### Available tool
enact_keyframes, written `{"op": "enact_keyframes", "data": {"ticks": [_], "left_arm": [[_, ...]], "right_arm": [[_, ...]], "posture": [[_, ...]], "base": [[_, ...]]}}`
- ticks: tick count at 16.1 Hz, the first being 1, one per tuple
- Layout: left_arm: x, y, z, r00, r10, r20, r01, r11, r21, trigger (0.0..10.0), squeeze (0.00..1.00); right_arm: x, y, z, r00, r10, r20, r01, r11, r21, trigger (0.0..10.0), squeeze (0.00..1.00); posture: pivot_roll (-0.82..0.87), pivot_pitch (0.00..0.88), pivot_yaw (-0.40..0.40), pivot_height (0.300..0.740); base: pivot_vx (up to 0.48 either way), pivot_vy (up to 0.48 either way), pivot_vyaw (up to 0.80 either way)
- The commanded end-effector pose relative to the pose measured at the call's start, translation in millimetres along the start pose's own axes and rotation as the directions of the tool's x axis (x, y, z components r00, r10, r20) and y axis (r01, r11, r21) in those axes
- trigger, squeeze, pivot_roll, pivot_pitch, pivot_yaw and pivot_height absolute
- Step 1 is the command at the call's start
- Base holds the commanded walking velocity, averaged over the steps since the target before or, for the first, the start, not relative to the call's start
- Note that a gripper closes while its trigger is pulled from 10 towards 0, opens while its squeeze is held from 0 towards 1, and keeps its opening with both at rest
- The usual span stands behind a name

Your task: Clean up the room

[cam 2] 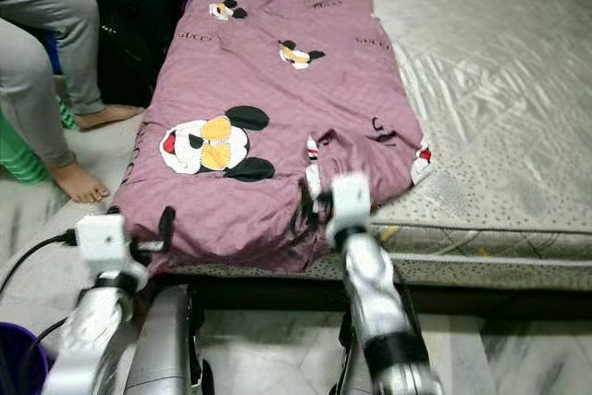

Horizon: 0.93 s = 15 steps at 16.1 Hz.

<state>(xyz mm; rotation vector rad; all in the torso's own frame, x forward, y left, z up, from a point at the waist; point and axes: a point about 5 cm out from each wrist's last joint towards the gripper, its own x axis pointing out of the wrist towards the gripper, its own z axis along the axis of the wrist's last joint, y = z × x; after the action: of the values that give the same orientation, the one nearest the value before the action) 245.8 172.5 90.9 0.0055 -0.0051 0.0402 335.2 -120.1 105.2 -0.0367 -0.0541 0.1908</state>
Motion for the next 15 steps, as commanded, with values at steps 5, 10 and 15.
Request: {"op": "enact_keyframes", "data": {"ticks": [5, 10, 15], "left_arm": [[-44.8, 27.8, 1.7, 0.995, 0.069, -0.078, -0.067, 0.997, 0.030, 10.0, 0.00], [-56.5, 25.4, 14.8, 0.994, 0.059, -0.093, -0.056, 0.998, 0.036, 10.0, 0.00], [-54.6, 19.6, 16.8, 0.993, 0.048, -0.111, -0.046, 0.999, 0.022, 10.0, 0.00]], "right_arm": [[29.0, 15.2, 12.3, 0.999, -0.031, -0.027, 0.032, 0.997, 0.066, 10.0, 0.00], [47.7, 16.6, 25.9, 0.996, -0.086, -0.036, 0.087, 0.996, 0.019, 10.0, 0.00], [54.0, -10.6, 28.2, 0.965, -0.241, -0.107, 0.225, 0.964, -0.139, 3.9, 0.00]], "posture": [[0.18, 0.226, -0.007, 0.522], [0.21, 0.278, -0.002, 0.522], [0.20, 0.292, -0.010, 0.522]], "base": [[0.000, 0.000, 0.00], [0.000, 0.000, 0.00], [0.000, 0.000, 0.00]]}}
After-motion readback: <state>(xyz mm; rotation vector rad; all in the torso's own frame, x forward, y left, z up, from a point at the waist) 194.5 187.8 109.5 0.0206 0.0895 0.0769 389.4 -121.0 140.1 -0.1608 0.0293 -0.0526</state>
